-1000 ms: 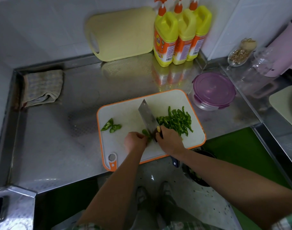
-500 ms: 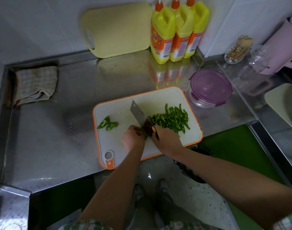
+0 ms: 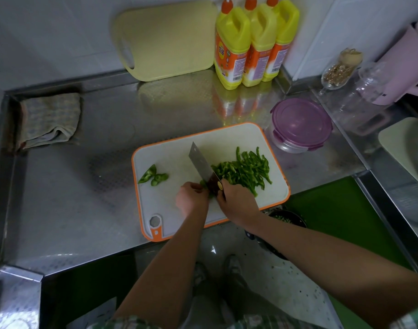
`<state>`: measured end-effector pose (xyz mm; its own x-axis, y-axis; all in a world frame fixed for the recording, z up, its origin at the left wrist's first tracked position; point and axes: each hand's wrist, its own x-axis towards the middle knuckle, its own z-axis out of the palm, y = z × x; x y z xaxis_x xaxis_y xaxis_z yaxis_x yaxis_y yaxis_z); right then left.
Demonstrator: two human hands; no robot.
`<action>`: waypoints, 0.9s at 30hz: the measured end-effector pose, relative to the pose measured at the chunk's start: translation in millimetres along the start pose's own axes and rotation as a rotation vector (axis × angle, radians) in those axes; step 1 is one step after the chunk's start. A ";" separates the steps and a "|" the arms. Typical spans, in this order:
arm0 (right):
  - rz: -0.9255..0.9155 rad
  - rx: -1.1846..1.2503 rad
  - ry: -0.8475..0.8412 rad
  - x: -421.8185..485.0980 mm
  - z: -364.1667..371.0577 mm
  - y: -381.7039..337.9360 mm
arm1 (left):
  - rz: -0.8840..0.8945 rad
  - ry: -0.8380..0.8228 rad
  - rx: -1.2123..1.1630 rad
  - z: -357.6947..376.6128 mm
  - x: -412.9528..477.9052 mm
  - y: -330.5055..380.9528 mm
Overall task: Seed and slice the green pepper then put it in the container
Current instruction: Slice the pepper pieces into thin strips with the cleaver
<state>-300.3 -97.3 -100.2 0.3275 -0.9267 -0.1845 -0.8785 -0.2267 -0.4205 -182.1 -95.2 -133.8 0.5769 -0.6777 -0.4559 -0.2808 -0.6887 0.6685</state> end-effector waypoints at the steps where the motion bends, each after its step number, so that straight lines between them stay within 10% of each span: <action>1: -0.002 -0.004 -0.002 -0.9 0.4 -0.5 | -0.004 0.004 0.000 0.2 0.0 0.2; 27: 0.049 -0.023 -0.058 18.5 13.6 -8.5 | 0.147 -0.105 0.077 -6.7 -2.0 6.9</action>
<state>-282.0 -108.4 -112.1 0.3031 -0.9181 -0.2553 -0.9015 -0.1894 -0.3892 -180.0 -96.9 -124.3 0.4428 -0.7931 -0.4182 -0.4166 -0.5950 0.6873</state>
